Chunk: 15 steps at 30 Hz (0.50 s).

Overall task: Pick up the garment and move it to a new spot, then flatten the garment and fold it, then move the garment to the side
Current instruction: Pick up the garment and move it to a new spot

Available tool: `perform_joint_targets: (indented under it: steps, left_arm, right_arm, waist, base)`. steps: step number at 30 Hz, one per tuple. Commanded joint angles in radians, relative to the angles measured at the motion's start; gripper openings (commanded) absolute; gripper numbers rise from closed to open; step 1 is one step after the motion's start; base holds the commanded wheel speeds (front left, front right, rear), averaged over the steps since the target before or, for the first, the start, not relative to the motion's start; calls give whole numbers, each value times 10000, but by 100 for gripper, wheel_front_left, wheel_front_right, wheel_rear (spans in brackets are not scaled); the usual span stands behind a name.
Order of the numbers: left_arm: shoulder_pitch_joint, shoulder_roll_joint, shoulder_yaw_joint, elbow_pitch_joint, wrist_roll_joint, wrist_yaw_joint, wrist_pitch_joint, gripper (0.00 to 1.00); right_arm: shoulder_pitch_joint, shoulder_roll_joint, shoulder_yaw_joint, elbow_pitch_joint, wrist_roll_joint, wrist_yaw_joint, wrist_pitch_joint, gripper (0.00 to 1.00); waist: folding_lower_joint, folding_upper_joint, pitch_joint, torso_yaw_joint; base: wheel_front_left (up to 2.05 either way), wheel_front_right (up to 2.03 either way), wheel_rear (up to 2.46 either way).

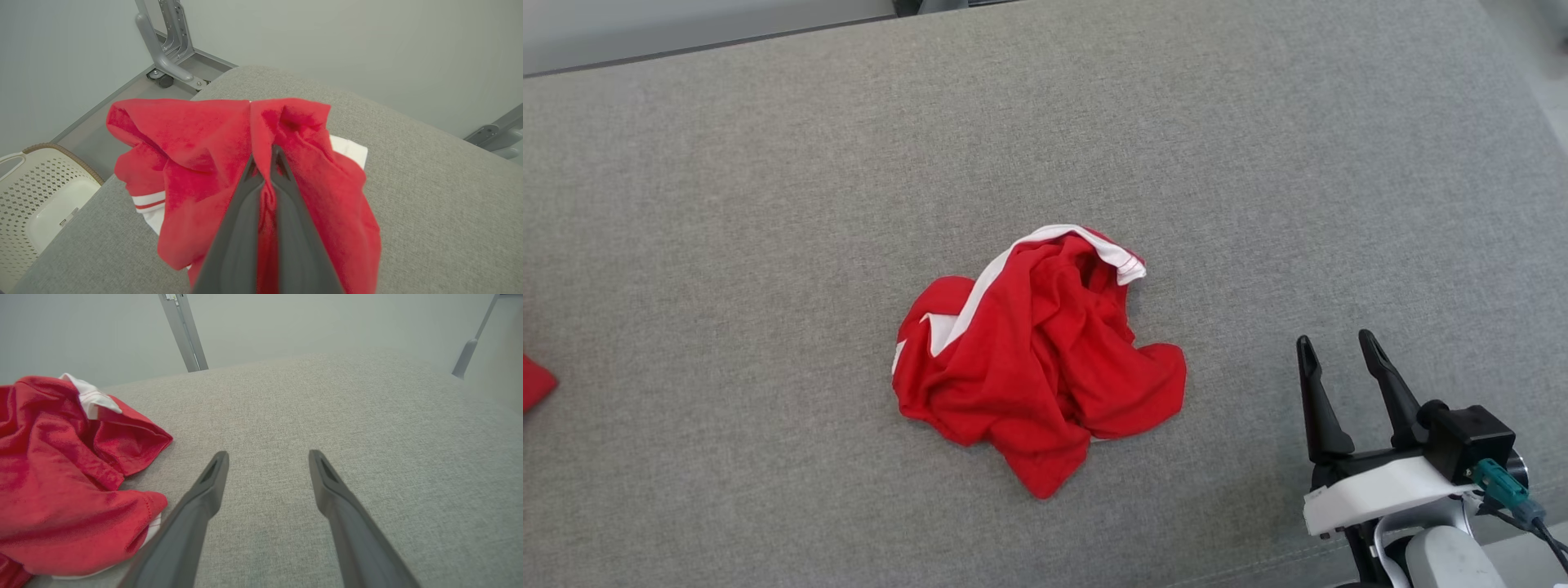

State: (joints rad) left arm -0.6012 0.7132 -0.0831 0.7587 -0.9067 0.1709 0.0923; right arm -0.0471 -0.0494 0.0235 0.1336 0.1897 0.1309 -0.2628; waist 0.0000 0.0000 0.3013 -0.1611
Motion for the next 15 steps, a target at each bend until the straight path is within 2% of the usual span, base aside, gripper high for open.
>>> perform_joint_targets:
  steps: [1, 5, 8, 12, 15]
  left_arm:
    - [-168, 22, 61, 141, -65, -23, -211, 99]
    - [-139, -172, 11, 262, -98, -315, -379, 100]
    - [145, -44, -72, 69, 13, -603, -543, 100]
    - [519, 70, -147, -430, 252, -497, -1080, 100]
    - [1256, -162, -288, -1862, 459, -488, -1665, 100]
  right_arm:
    - [-98, -22, 14, -16, -51, -1, -31, 100]
    - [-4, -25, 102, -38, -65, -3, -31, 100]
    - [278, -25, 55, -55, -80, -3, -31, 100]
    - [540, -23, 83, -100, -193, -1, -31, 100]
    - [1007, -26, -83, -144, -274, -3, -31, 100]
  waist:
    - [0, 0, -192, 167]
    - [0, 0, -598, 292]
    - [0, 0, -1043, 388]
    - [0, 0, -1521, 489]
    - [0, 0, -2132, 705]
  base:
    - [0, 0, 0]
    - [0, 0, 0]
    - [0, 0, 0]
    - [0, 0, 0]
    - [0, 0, 0]
